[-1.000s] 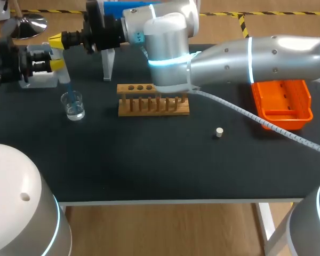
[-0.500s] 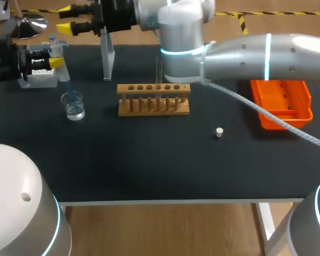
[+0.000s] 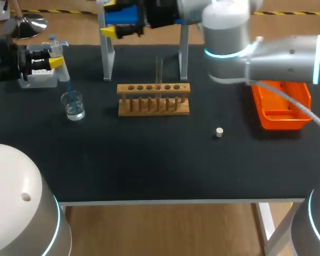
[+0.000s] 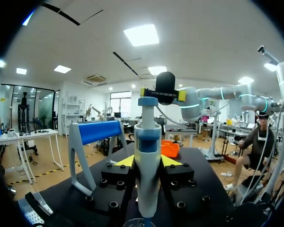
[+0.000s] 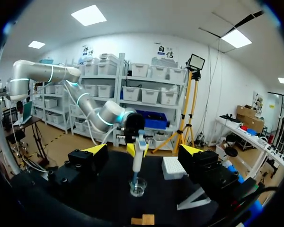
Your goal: Invert the test tube, pick up the pipette, mount the tip to pipette, aspirate from beaker and dispense into the tube, eject the tip, return the pipette, and cap with the stopper.
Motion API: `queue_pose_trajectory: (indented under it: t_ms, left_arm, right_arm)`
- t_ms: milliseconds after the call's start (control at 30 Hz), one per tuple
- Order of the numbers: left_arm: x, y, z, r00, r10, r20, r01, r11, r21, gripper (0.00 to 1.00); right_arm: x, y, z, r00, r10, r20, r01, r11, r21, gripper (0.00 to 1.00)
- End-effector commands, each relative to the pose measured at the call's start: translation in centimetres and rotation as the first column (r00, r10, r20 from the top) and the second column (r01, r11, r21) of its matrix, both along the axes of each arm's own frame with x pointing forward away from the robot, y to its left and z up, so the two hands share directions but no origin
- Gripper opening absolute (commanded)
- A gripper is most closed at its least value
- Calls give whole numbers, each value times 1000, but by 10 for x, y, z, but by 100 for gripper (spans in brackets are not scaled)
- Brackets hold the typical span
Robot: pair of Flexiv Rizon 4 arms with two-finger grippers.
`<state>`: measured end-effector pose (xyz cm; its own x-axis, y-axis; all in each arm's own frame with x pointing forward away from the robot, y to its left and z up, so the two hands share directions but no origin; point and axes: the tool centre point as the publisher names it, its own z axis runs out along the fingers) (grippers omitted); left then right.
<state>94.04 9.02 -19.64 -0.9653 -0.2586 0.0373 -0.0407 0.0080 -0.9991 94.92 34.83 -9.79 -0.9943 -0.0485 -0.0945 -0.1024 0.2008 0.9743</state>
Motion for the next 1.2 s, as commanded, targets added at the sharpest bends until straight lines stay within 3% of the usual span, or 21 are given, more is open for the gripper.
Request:
queue_pose_trajectory:
  t_ms: [33, 267, 467, 800, 1200]
  left_arm:
    - [0, 1, 1, 1000, -3, -1, 3, 1000, 0, 0]
    - [0, 1, 1, 1000, -3, -1, 3, 1000, 0, 0]
    - [0, 1, 1, 1000, -3, -1, 3, 1000, 0, 0]
    - [0, 1, 1, 1000, -3, -1, 3, 1000, 0, 0]
    - [0, 1, 1, 1000, -3, -1, 3, 1000, 0, 0]
  right_arm:
    - [-2, -89, 2, 1000, 3, 3, -3, 1000, -17, 100]
    - [7, -134, -25, 1000, -7, 10, 7, 1000, -30, 100]
    - [11, -152, -47, 1000, 29, 11, -28, 999, -26, 100]
    - [19, -164, -83, 999, 42, 23, -41, 998, -42, 100]
    - [24, -154, -125, 1000, 5, 14, -5, 998, -69, 100]
